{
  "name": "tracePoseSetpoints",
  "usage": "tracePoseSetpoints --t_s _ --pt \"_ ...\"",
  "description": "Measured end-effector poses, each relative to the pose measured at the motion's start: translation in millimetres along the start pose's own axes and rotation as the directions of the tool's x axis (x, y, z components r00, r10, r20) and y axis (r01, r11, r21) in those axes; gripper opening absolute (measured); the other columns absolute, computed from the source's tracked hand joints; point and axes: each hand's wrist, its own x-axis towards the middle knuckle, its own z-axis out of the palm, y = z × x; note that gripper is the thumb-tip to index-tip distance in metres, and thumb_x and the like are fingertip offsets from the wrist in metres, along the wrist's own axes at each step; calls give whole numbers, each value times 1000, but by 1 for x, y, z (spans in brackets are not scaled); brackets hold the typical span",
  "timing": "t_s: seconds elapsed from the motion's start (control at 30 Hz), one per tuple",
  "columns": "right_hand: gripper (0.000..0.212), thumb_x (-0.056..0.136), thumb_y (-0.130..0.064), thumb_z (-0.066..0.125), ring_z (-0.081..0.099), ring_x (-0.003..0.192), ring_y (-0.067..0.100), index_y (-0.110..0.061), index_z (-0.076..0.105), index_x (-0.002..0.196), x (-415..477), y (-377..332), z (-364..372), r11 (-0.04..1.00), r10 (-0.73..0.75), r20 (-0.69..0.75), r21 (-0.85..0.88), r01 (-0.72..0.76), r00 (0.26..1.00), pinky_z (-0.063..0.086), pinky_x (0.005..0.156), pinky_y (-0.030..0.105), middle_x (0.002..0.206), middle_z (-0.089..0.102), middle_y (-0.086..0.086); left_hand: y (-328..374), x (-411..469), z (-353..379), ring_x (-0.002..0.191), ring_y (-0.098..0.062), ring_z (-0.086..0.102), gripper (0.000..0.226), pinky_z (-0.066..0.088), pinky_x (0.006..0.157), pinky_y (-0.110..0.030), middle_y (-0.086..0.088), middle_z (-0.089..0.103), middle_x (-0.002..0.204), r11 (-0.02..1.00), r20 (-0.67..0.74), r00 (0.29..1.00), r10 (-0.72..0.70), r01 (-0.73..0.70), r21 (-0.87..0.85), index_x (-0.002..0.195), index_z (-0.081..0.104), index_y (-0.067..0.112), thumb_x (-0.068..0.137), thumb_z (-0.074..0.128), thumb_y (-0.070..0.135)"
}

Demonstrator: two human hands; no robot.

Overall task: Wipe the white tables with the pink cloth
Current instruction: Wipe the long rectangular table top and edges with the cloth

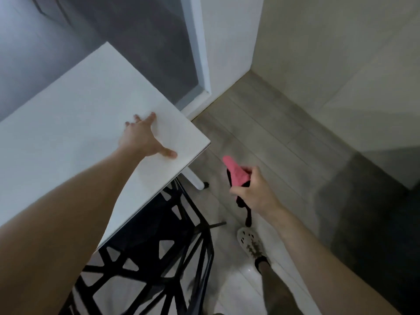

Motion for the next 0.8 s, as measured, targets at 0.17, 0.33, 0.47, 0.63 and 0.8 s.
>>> tracePoseSetpoints --t_s 0.17,0.33,0.47,0.63,0.8 --pt "15 77 -27 71 65 79 25 -31 80 89 -33 18 39 927 128 -233 373 -33 964 51 73 42 73 70 -5 -28 -36 24 158 -40 31 106 42 118 -65 -11 27 175 960 -63 967 247 -236 150 166 29 33 83 70 83" --pt "77 52 -41 95 79 98 29 -15 74 122 -75 26 71 838 219 -151 536 -106 964 65 92 48 109 81 13 -105 -106 62 167 -26 17 82 27 131 -53 -3 17 181 822 -17 835 551 -538 188 169 33 32 100 62 66" --pt "39 76 -4 82 70 76 24 -6 68 112 -93 17 107 855 250 -228 509 -104 941 60 68 37 90 74 12 -147 -114 67 166 -23 22 64 28 130 -50 -3 25 179 748 -53 763 645 -615 248 167 35 34 109 47 60" --pt "26 97 -5 57 67 103 20 -23 70 111 -64 -23 136 859 195 -440 507 64 877 54 92 33 102 72 -5 -153 -98 69 167 -25 17 54 21 133 -55 -3 26 178 596 -137 598 790 -694 405 166 36 35 114 28 43" --pt "67 103 -12 52 44 152 9 -31 39 166 10 -58 182 862 -95 -624 338 378 776 34 124 26 167 47 -9 -164 -67 84 167 -24 19 55 22 131 -60 -4 23 180 465 -178 430 885 -802 374 169 37 29 114 38 30"
